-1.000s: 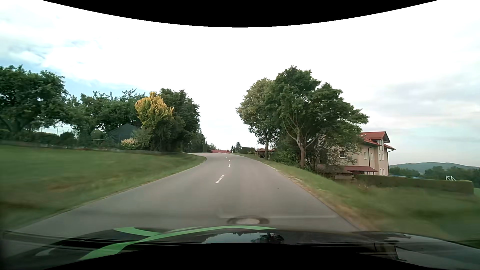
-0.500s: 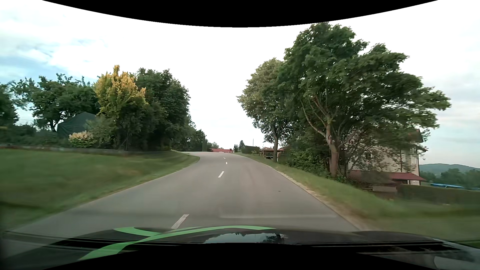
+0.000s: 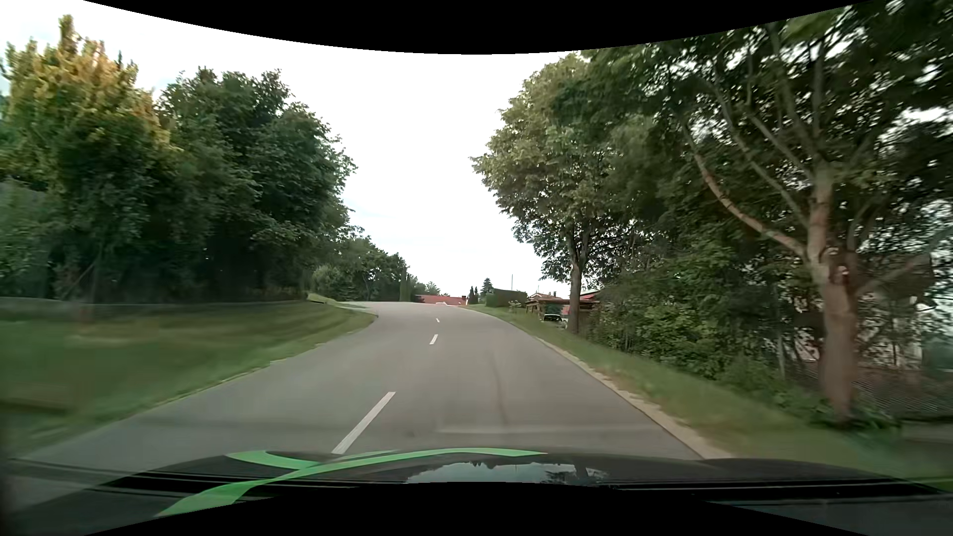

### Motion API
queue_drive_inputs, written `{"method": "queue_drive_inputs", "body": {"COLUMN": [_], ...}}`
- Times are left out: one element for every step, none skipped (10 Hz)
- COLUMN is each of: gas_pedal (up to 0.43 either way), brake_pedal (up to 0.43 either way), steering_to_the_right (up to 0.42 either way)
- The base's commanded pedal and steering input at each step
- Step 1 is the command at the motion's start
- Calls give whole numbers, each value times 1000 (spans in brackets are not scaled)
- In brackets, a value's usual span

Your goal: Follow the waypoints while adhering to traffic rules and regulations

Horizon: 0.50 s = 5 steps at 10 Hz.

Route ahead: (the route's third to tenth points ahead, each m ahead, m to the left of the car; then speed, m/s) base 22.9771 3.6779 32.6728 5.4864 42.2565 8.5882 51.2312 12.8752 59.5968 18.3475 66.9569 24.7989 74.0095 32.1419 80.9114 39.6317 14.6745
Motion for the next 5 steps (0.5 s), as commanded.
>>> {"method": "queue_drive_inputs", "body": {"gas_pedal": [110,110,110,110,110], "brake_pedal": [0,0,0,0,0], "steering_to_the_right": [-15,-20,-25,-29,-30]}}
